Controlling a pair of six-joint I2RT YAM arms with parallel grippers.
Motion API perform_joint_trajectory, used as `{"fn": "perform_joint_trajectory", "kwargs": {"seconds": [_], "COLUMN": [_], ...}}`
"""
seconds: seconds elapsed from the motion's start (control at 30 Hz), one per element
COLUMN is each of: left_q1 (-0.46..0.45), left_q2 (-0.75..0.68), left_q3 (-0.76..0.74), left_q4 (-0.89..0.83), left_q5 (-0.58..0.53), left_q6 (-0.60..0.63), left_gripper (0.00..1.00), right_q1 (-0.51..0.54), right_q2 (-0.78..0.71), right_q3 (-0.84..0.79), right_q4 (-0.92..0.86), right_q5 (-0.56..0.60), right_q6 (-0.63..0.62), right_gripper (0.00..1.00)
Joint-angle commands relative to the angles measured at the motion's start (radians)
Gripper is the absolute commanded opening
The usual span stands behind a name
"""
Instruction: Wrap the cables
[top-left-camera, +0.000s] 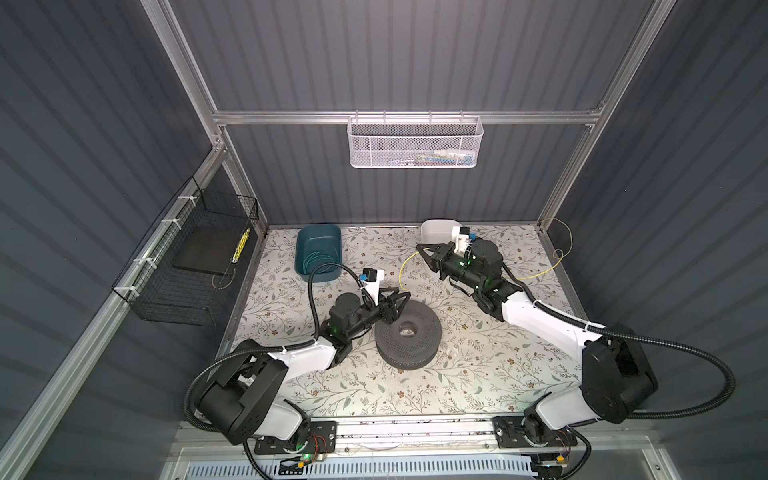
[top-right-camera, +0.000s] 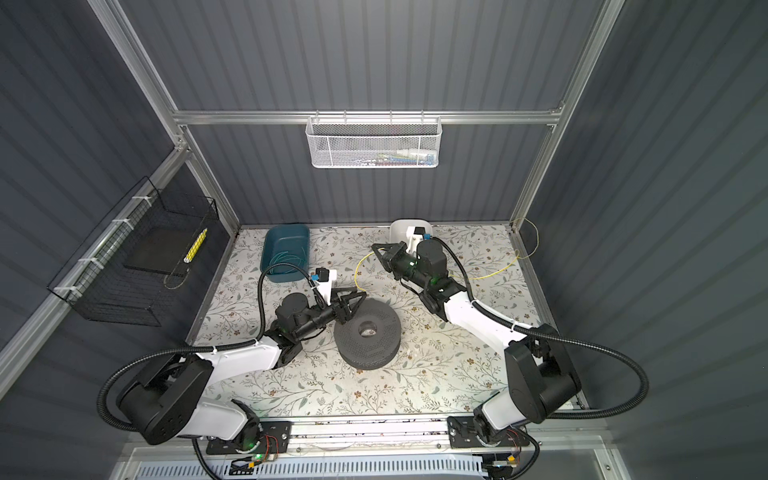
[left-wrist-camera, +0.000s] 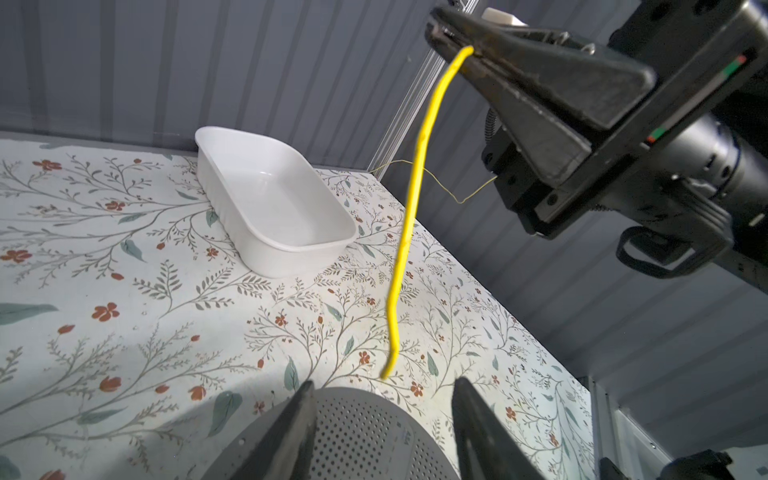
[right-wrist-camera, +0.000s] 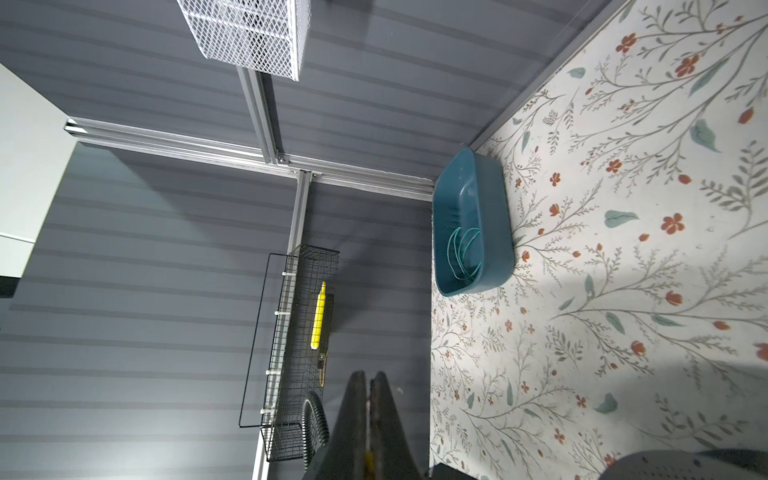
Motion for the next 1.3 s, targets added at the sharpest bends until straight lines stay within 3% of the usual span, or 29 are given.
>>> {"fn": "perform_joint_trajectory", "kwargs": {"seconds": [0.0, 0.2, 0.4, 0.6, 0.9, 1.03, 1.27], "left_q1": [0.004, 0.003, 0.002, -0.004, -0.068, -0.096, -0.206], "left_q2": [0.039, 0.066, 0.072, 0.011, -0.097, -0.107, -0.009], "left_q3": [0.058, 0.11, 0.122, 0.124, 0.293, 0.332, 0.447], "left_q4": [0.107, 0.053, 0.006, -0.147, -0.87, -1.065, -1.291], "left_q5": [0.003, 0.005, 0.016, 0.011, -0.086, -0.151, -0.335], "left_q6": [-0.009, 0.034, 0.074, 0.136, 0.322, 0.358, 0.402], "left_gripper": [0.45, 0.27, 0.0, 0.0, 0.0, 0.0, 0.0], "right_q1": [-0.009, -0.038, -0.047, -0.086, -0.159, -0.156, -0.161], "right_q2": [-0.012, -0.008, -0.016, -0.02, 0.044, 0.044, 0.054], "right_q3": [-0.023, -0.01, -0.025, -0.017, 0.248, 0.344, 0.427], "right_q4": [0.09, 0.104, 0.113, 0.1, -0.236, -0.403, -0.49], "right_q5": [-0.009, -0.037, -0.041, -0.058, -0.224, -0.205, -0.233], "right_q6": [0.054, 0.086, 0.101, 0.081, -0.286, -0.446, -0.559], "right_gripper": [0.0, 0.0, 0.0, 0.0, 0.0, 0.0, 0.0]}}
